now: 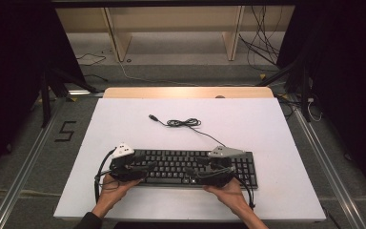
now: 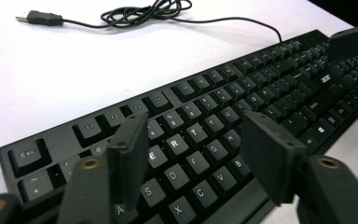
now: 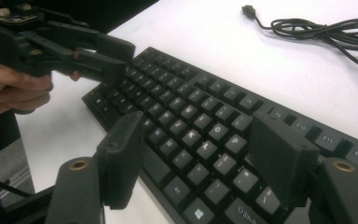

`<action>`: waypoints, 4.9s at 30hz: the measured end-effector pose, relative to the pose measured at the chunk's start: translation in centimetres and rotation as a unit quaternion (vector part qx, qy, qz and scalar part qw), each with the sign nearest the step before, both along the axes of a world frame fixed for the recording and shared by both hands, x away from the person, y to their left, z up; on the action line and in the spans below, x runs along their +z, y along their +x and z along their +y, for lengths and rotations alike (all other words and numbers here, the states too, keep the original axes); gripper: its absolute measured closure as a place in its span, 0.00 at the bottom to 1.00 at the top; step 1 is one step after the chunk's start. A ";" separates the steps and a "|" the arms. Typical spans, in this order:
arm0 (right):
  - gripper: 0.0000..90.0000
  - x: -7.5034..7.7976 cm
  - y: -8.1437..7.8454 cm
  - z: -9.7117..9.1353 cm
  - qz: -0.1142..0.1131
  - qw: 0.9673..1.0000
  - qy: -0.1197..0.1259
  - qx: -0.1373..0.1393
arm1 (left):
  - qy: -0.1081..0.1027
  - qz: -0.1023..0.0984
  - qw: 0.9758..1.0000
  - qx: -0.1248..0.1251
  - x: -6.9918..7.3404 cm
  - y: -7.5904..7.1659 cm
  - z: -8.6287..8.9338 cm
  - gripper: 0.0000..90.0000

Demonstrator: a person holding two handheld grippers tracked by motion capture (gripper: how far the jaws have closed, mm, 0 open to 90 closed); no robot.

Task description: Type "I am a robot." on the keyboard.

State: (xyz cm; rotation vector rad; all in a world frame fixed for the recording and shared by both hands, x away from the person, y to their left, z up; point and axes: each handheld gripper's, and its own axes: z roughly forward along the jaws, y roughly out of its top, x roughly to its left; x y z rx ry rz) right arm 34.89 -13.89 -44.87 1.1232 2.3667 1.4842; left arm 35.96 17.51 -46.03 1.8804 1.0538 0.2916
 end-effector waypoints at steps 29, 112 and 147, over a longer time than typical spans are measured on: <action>0.38 0.3 -1.4 -0.9 -0.006 1.000 0.002 0.003 | 0.071 0.044 0.995 -0.045 -1.1 3.2 -3.7 0.99; 1.00 -2.1 0.7 1.9 0.035 0.997 -0.071 0.013 | -0.054 -0.035 0.998 -0.016 0.6 -4.9 2.7 0.29; 1.00 -3.1 0.5 2.7 0.041 0.994 -0.098 0.016 | -0.049 -0.040 0.998 -0.018 0.3 -5.1 2.8 0.28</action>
